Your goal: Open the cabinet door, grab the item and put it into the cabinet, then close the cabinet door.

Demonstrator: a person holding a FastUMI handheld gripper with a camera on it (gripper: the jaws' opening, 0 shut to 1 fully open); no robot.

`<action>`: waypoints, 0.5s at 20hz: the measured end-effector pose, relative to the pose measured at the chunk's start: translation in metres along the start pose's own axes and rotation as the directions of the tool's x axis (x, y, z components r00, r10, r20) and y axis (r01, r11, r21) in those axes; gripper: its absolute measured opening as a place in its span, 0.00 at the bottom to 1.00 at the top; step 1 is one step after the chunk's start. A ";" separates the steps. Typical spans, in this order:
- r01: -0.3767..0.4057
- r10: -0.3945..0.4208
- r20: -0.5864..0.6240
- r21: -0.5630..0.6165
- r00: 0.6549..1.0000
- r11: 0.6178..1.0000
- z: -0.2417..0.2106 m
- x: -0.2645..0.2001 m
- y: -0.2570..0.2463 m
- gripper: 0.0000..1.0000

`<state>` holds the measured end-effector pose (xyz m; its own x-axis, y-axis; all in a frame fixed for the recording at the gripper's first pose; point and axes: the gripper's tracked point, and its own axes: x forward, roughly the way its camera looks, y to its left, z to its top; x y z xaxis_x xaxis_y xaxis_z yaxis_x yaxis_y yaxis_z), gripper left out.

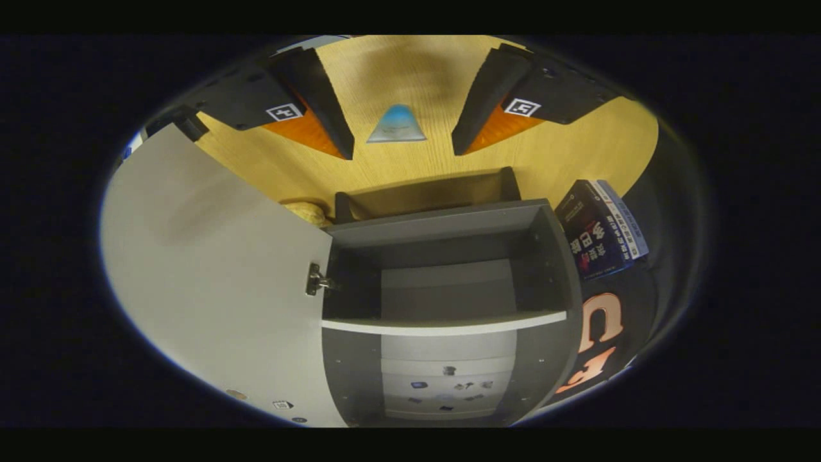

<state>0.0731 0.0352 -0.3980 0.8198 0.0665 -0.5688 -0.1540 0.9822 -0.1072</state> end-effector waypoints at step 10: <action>-0.016 0.019 -0.123 0.025 0.992 1.000 -0.040 0.037 -0.005 0.64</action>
<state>0.0826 0.0257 -0.4510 0.7426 0.0626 -0.6669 -0.1528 0.9852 -0.0776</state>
